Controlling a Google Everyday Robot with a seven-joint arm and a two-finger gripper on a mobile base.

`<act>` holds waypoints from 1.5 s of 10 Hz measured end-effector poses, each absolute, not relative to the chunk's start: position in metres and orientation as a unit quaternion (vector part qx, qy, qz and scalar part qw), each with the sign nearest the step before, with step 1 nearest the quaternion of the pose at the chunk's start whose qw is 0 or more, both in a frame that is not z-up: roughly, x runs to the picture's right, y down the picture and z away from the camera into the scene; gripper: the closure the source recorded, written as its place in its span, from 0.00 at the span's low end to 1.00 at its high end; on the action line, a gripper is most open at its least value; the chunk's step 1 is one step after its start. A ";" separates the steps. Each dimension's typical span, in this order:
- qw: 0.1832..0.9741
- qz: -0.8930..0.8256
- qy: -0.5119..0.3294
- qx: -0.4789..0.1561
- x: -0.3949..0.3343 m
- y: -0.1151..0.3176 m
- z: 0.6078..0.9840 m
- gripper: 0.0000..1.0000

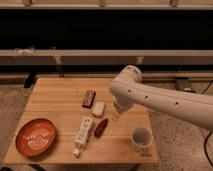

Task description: Place the ceramic cup in the ceramic bowl

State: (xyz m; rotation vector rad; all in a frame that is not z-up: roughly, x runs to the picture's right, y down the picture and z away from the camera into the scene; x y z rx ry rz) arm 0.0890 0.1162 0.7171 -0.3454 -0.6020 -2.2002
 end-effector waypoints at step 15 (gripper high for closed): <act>0.375 -0.857 -0.311 -0.166 0.135 0.246 0.670 0.28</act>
